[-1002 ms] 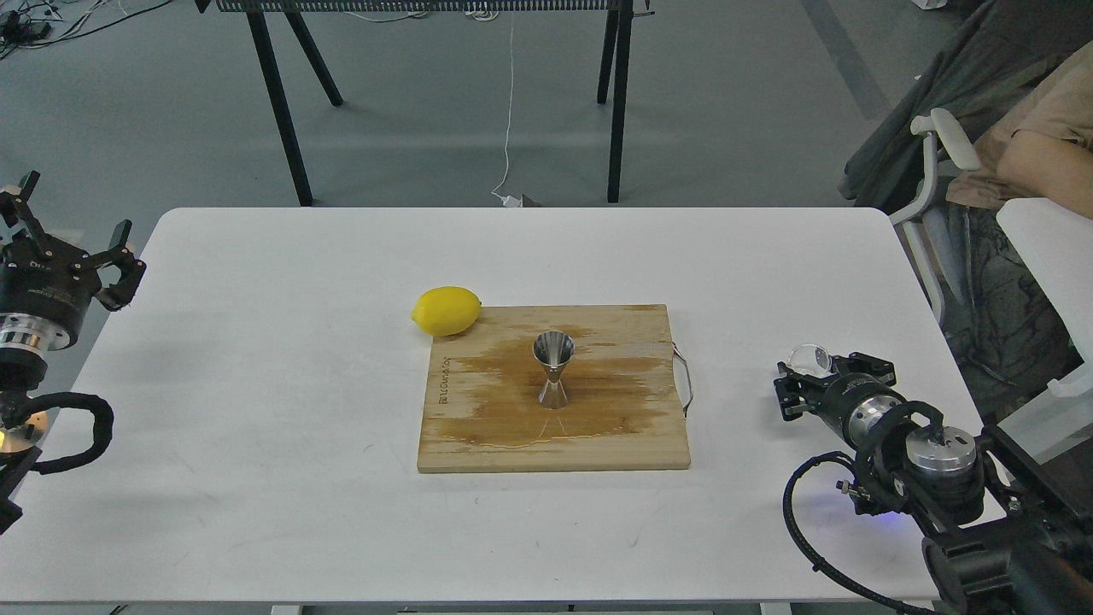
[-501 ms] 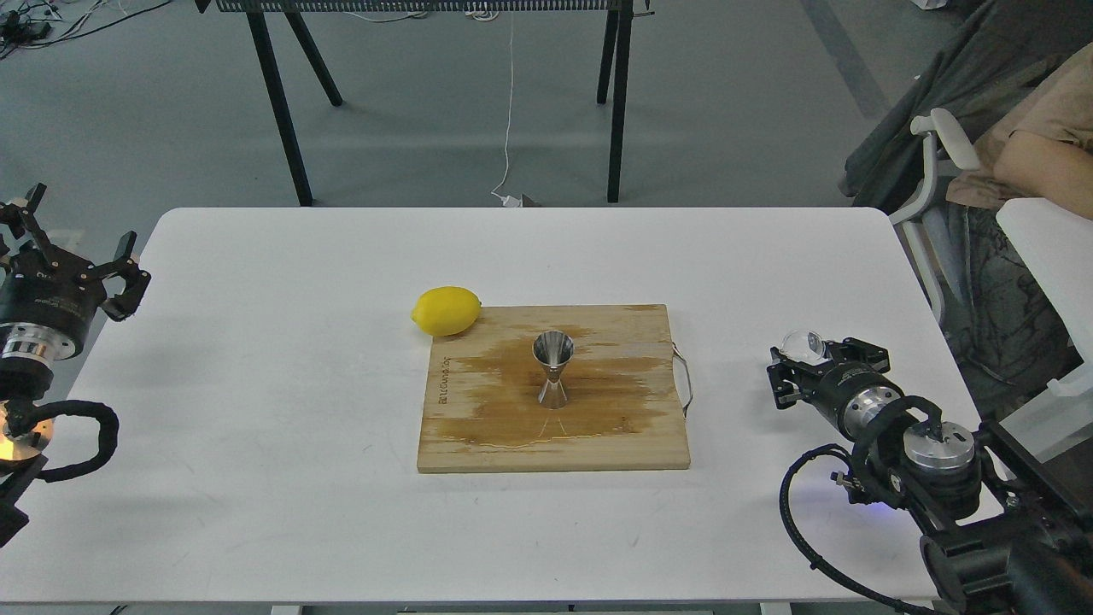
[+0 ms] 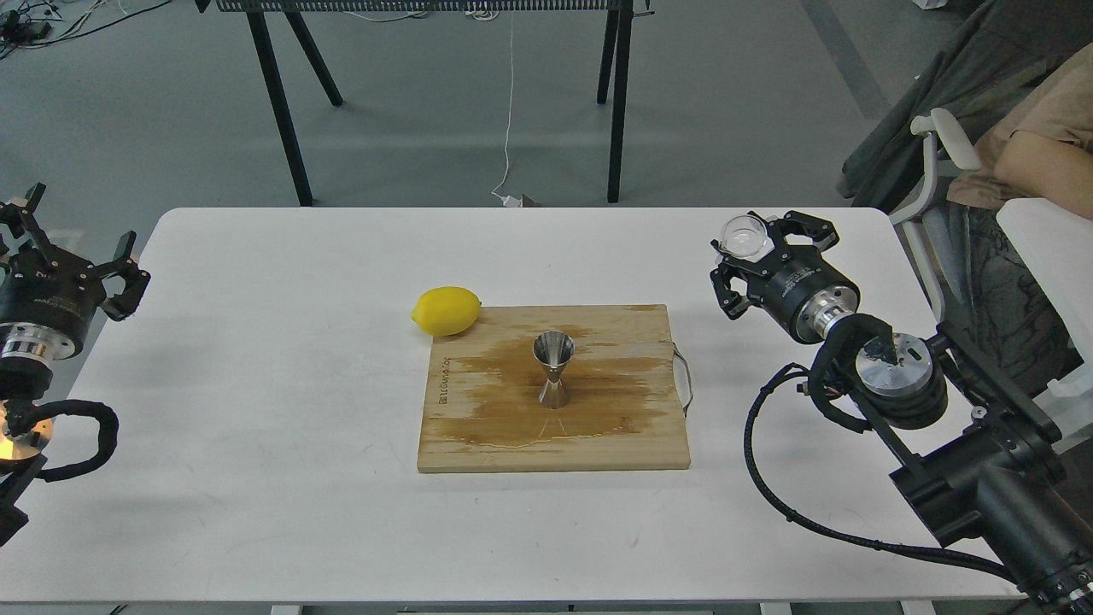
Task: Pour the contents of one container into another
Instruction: 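Carry the glass cup with the right gripper above the jigger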
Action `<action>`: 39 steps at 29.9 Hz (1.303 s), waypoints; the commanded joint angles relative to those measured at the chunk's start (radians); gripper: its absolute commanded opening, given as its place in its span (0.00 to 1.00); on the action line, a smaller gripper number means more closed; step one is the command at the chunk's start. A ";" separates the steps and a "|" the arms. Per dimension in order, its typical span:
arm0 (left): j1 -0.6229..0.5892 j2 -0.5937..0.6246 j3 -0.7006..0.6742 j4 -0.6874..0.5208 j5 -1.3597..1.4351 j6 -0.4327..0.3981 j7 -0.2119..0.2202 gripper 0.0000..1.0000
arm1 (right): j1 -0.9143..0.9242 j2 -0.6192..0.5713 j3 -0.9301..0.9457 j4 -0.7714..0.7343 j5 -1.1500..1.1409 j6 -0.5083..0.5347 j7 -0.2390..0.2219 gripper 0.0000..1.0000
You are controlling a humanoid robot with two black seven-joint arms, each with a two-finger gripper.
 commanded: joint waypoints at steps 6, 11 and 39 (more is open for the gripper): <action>-0.003 -0.006 0.001 0.000 0.000 0.000 0.000 0.98 | 0.095 0.013 -0.181 0.022 -0.137 0.020 0.000 0.50; -0.003 -0.007 0.001 0.000 0.000 0.000 0.000 0.98 | 0.122 0.012 -0.277 0.046 -0.193 0.025 -0.006 0.50; -0.011 -0.020 0.001 0.000 0.000 0.000 0.000 0.98 | 0.223 0.004 -0.541 0.085 -0.409 0.027 -0.017 0.49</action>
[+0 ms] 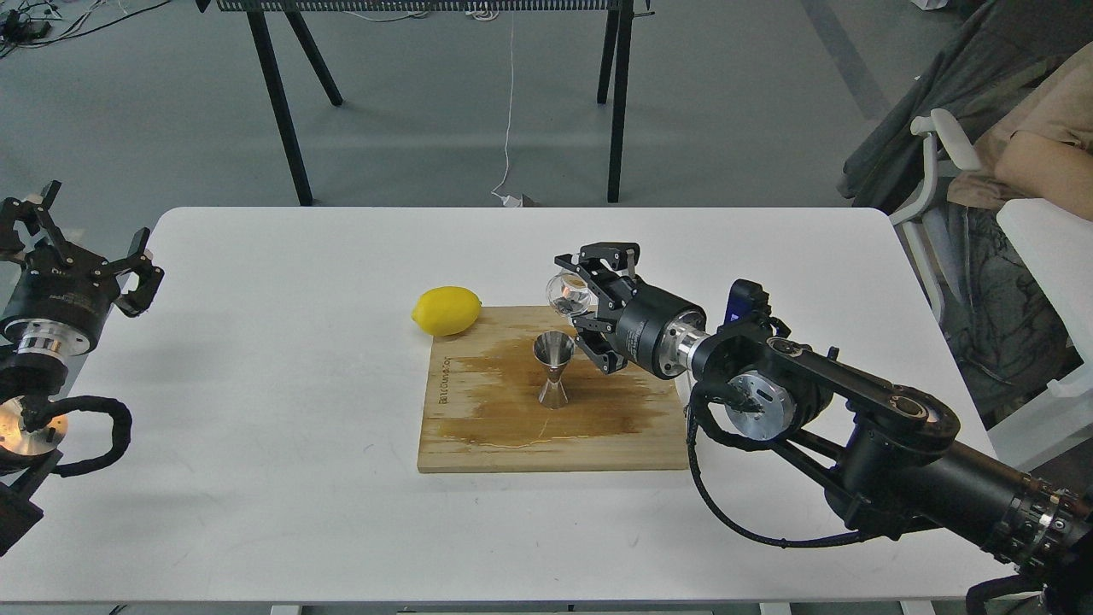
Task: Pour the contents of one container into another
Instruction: 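Carry the glass cup with the right gripper above the jigger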
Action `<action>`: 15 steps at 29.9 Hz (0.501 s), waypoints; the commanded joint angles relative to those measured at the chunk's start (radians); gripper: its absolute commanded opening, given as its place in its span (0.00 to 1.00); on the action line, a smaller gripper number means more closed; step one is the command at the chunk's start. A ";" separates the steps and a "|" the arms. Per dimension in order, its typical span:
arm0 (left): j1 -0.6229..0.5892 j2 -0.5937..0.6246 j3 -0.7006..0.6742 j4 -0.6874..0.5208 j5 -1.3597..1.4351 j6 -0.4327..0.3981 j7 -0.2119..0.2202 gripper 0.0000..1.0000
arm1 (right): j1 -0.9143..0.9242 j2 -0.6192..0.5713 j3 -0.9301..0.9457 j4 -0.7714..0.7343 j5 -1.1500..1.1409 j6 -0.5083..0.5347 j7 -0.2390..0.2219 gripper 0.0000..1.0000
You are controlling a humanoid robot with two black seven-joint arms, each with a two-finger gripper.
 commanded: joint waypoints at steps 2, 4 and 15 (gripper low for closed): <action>0.000 0.000 0.000 0.000 0.000 0.000 0.000 0.98 | 0.004 0.001 -0.011 0.000 -0.040 0.000 -0.003 0.49; 0.000 0.000 0.000 0.000 0.000 0.000 0.000 0.98 | 0.015 0.000 -0.027 0.000 -0.049 0.000 -0.003 0.49; 0.000 0.000 0.000 0.000 0.000 0.000 0.000 0.98 | 0.059 -0.002 -0.105 0.000 -0.096 0.000 -0.003 0.49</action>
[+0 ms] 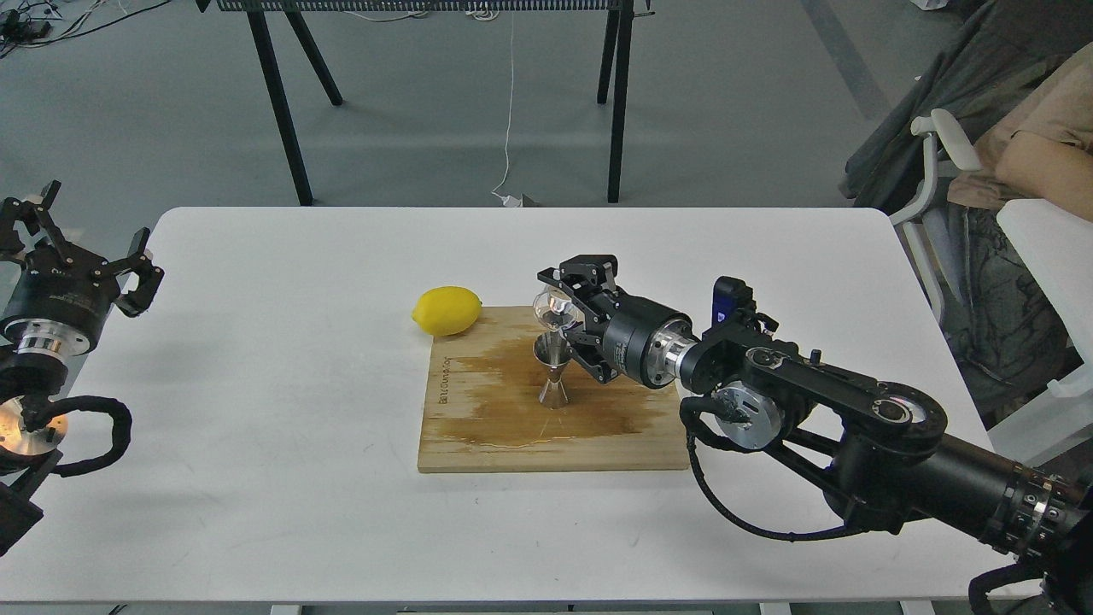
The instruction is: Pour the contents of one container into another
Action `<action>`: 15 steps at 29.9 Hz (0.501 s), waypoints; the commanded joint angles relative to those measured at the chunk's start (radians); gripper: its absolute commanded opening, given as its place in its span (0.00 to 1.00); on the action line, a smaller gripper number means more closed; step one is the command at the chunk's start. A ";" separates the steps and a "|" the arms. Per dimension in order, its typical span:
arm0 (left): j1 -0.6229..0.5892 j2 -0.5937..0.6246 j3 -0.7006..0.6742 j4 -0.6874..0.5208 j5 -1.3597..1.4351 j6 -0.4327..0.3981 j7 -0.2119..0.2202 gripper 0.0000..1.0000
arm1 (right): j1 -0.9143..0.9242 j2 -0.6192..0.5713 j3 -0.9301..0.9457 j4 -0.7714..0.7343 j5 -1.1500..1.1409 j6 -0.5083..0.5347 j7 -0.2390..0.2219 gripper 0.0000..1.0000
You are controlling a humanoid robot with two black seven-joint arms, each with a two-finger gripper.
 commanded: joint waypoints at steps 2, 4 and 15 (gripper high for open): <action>0.002 0.003 0.000 0.000 0.000 0.000 0.000 0.98 | 0.008 -0.002 -0.019 0.000 -0.027 0.000 0.000 0.49; 0.002 0.000 0.000 0.000 0.000 0.000 0.000 0.98 | 0.013 -0.003 -0.024 0.000 -0.033 0.000 0.000 0.49; 0.002 0.000 0.000 0.000 0.000 0.000 0.000 0.98 | 0.059 -0.035 -0.082 0.000 -0.070 0.000 0.000 0.49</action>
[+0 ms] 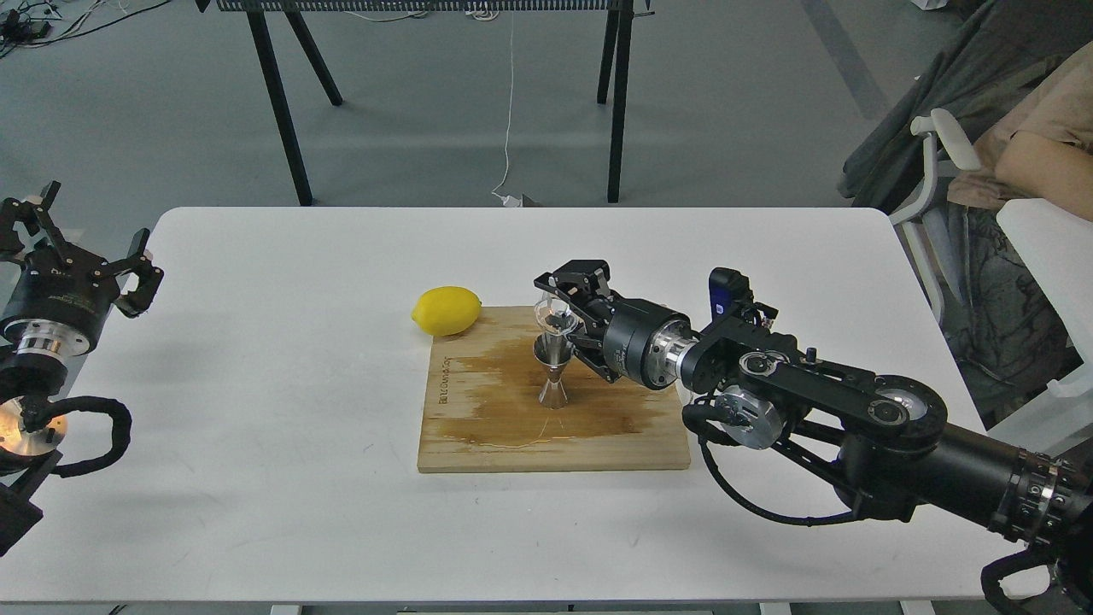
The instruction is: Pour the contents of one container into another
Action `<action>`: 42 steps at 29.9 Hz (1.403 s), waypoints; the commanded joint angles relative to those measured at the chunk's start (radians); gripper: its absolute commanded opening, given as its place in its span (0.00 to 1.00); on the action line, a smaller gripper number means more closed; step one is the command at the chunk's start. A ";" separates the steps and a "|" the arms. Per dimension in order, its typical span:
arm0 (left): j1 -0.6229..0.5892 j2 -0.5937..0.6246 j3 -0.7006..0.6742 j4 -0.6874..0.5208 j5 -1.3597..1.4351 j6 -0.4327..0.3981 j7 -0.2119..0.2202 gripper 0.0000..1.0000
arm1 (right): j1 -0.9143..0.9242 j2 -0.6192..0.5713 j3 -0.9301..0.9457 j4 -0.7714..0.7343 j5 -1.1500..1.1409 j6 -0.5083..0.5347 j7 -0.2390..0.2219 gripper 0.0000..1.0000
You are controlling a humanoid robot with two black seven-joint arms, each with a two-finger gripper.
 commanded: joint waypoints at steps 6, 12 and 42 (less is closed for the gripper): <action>0.000 -0.001 0.000 0.000 0.000 0.000 0.000 0.98 | 0.027 -0.004 -0.033 0.000 -0.033 0.000 0.000 0.49; 0.000 -0.001 0.000 0.000 0.000 0.000 0.000 0.98 | 0.050 -0.004 -0.074 -0.006 -0.036 0.000 0.002 0.49; 0.003 -0.001 -0.002 0.000 0.000 0.000 0.000 0.98 | 0.111 -0.003 -0.160 -0.031 -0.122 0.000 0.005 0.49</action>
